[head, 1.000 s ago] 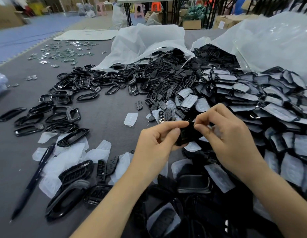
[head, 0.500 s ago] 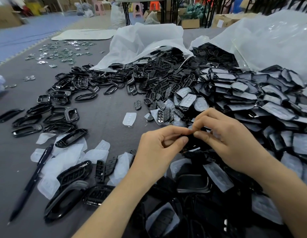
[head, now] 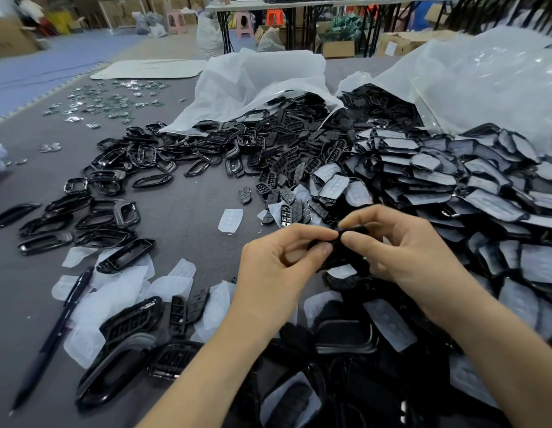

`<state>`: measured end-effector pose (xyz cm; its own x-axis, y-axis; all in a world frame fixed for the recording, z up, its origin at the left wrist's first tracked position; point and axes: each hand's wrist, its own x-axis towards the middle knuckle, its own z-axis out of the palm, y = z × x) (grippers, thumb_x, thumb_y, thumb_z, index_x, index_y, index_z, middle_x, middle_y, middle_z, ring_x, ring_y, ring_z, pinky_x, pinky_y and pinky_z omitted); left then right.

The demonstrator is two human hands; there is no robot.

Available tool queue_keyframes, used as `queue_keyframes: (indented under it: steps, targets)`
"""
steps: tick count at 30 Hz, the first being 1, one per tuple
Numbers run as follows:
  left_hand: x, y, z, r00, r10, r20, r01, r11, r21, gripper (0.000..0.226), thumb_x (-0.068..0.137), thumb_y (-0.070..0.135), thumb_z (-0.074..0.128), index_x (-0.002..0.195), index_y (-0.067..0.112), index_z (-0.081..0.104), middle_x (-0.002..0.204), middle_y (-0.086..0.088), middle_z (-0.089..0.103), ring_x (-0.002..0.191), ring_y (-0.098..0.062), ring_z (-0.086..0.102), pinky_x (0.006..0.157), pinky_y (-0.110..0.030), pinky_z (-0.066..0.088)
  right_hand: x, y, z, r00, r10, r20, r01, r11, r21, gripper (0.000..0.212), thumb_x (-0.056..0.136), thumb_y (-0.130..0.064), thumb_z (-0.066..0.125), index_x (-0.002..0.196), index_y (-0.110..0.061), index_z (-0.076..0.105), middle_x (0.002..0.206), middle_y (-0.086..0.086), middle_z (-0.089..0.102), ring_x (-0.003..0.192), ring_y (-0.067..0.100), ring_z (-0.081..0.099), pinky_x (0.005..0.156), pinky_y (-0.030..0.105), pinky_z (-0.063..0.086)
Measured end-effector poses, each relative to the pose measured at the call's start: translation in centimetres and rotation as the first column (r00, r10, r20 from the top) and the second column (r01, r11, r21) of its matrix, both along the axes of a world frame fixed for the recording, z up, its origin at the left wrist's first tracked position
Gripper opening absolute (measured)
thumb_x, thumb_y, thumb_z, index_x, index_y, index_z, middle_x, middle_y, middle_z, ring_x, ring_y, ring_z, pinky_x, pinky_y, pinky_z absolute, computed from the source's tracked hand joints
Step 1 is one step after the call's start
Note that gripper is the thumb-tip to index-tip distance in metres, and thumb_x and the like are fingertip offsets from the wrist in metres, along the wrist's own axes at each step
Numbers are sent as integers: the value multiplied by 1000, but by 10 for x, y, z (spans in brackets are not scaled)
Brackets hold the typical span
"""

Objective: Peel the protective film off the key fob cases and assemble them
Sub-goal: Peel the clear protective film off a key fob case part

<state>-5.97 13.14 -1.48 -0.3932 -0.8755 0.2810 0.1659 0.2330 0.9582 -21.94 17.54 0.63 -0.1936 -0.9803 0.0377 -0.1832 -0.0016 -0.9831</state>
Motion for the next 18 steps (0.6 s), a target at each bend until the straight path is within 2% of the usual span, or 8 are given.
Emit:
queue_keyframes:
  steps: [3, 6, 7, 10, 13, 16, 18]
  targets:
    - [1, -2, 2, 998, 64, -1, -64, 998, -8, 29, 84, -5, 66, 84, 23, 73, 77, 4, 75, 78, -6, 71, 73, -14, 52, 1, 1, 2, 977, 35, 212, -53, 996, 78, 17, 59, -29, 74, 74, -22, 74, 55, -10, 47, 45, 4, 29, 43, 14, 25]
    - [2, -2, 3, 997, 80, -1, -79, 997, 18, 33, 85, -3, 66, 95, 28, 70, 82, 5, 76, 79, -7, 71, 72, -14, 52, 5, 1, 2, 962, -2, 274, -27, 995, 100, 2, 60, -22, 71, 59, -22, 71, 48, -12, 45, 39, 1, 28, 40, 12, 24]
    - [2, -2, 2, 997, 83, 3, -83, 996, 27, 35, 85, -1, 67, 99, 31, 67, 83, 5, 75, 79, -7, 71, 72, -15, 53, 6, 0, 1, 955, -22, 296, -7, 995, 98, 5, 61, -20, 71, 57, -21, 69, 46, -13, 44, 38, 1, 27, 41, 13, 22]
    - [1, -3, 1, 997, 73, -5, -73, 994, 80, 33, 84, 3, 67, 104, 29, 66, 82, 2, 76, 79, -11, 72, 68, -18, 55, 7, 0, -1, 941, -61, 332, 41, 997, 67, 6, 61, -18, 71, 61, -16, 66, 48, -11, 45, 35, 1, 26, 41, 14, 21]
    - [1, -3, 1, 998, 31, -48, -24, 990, 137, 23, 84, 0, 65, 95, 20, 69, 83, 0, 76, 80, -16, 73, 67, -21, 56, 8, 0, -1, 946, -92, 312, 84, 996, 39, 4, 66, -15, 73, 67, -14, 70, 53, -7, 47, 37, 2, 26, 38, 12, 25]
    - [0, -3, 0, 997, 24, -74, -12, 986, 168, 24, 84, -3, 64, 86, 19, 71, 80, -1, 76, 77, -16, 74, 65, -20, 56, 10, -1, -3, 949, -109, 294, 106, 994, 26, 20, 78, -5, 70, 65, -19, 71, 50, -10, 48, 37, 2, 26, 38, 12, 24]
    - [0, -3, 0, 995, 32, -95, -13, 981, 192, 23, 83, -5, 64, 83, 18, 71, 77, -2, 75, 73, -16, 73, 63, -19, 56, 11, 0, -2, 946, -111, 305, 108, 994, 25, 23, 80, -3, 68, 64, -20, 71, 49, -10, 48, 37, 3, 24, 38, 13, 23]
